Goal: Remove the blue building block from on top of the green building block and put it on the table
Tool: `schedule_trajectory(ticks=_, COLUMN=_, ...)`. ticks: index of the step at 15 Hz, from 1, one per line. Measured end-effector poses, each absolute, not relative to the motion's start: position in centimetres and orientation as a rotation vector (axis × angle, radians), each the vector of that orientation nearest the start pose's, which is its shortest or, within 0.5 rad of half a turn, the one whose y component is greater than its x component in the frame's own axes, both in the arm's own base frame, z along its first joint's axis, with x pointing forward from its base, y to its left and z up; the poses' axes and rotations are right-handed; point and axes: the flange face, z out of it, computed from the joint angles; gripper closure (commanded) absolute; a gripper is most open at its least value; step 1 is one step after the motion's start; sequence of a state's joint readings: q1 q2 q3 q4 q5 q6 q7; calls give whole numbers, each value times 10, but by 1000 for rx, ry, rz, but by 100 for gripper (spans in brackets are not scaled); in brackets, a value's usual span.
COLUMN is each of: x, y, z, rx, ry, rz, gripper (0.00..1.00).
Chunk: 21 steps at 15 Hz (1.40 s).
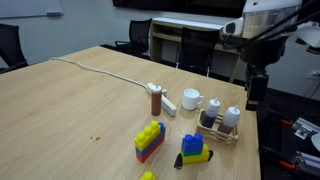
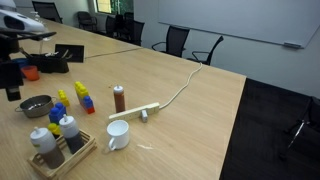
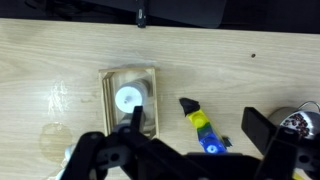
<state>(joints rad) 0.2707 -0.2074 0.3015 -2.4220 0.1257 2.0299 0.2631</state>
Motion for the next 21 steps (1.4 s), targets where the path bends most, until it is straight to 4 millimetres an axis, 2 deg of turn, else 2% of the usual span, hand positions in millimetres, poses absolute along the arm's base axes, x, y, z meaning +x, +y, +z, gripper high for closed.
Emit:
schedule_trajectory(ticks=3, x=382, y=255, z=346, rx=-3093, ry=-446, rz=210, gripper=0)
schedule_trajectory(ticks=7, x=401, y=277, z=307, rx=-2974, ry=-657, rz=146, gripper=0)
schedule_trajectory(ticks=12, x=423, y=303, z=251, rx=-2784, ry=-918, rz=206, gripper=0)
schedule_trajectory(ticks=15, x=432, y=306, z=217, rx=-2734, ry=-983, rz=256, gripper=0)
schedule_trajectory(ticks=21, x=437, y=309, z=214, rx=-2724, ry=-992, rz=250, gripper=0)
